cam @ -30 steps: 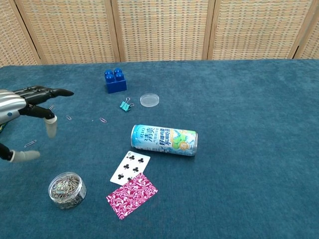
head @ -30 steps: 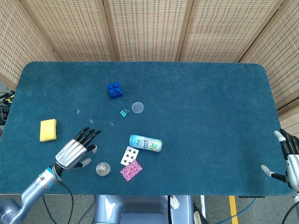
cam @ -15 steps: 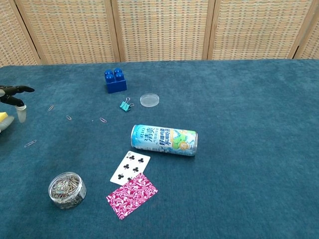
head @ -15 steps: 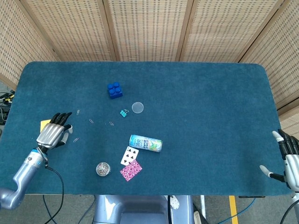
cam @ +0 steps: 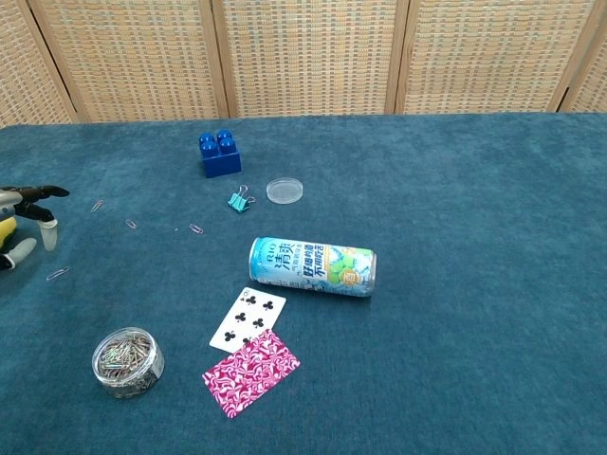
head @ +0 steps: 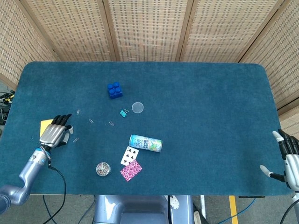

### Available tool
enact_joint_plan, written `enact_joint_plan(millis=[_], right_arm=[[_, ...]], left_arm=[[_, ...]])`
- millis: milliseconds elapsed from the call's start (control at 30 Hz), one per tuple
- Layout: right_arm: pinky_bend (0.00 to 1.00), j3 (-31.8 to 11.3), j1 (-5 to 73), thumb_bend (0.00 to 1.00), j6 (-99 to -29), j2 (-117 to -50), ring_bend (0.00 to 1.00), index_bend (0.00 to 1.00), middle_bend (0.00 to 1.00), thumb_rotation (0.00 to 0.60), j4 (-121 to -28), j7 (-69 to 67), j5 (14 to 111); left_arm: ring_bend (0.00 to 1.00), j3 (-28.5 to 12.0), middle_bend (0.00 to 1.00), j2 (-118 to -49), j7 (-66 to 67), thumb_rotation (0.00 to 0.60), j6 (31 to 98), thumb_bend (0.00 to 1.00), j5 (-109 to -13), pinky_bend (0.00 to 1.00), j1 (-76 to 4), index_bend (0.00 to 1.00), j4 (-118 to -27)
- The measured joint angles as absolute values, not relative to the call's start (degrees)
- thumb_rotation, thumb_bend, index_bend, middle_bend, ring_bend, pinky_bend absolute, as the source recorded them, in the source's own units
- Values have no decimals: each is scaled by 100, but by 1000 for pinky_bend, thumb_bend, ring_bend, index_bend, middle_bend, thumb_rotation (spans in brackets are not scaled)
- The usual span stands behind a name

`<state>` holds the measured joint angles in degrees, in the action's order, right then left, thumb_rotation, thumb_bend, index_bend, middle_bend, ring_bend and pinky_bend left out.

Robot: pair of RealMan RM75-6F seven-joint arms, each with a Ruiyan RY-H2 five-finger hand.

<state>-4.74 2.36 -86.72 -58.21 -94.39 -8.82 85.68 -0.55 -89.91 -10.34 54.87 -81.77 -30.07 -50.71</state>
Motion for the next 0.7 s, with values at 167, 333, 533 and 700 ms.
enact_joint_plan(millis=[167,333,533,700], right_arm=[[0,-480,229,0,-8683,-5813,0,40,0,600,-9437,-908,8558],[0,-489,226,0,-8682,-5798,0,40,0,600,-9425,-963,8544],[0,-485,220,0,-8693,-5792,0,41,0,600,-9420,-978,8556],[0,-482,218,0,-8696,-5793,0,41,0,600,-9423,-974,8563]], left_arm=[[0,-44,0,-9060,-1081,600,5441,623,-8208,0,-3029,462,-5083],[0,-32,0,-9105,-960,600,5388,623,-8192,0,-3027,462,-5129],[0,-46,0,-9125,-835,600,5366,623,-8156,0,-3016,462,-5236],[0,-30,0,-9125,-805,600,5401,623,-8180,0,-2993,462,-5315]])
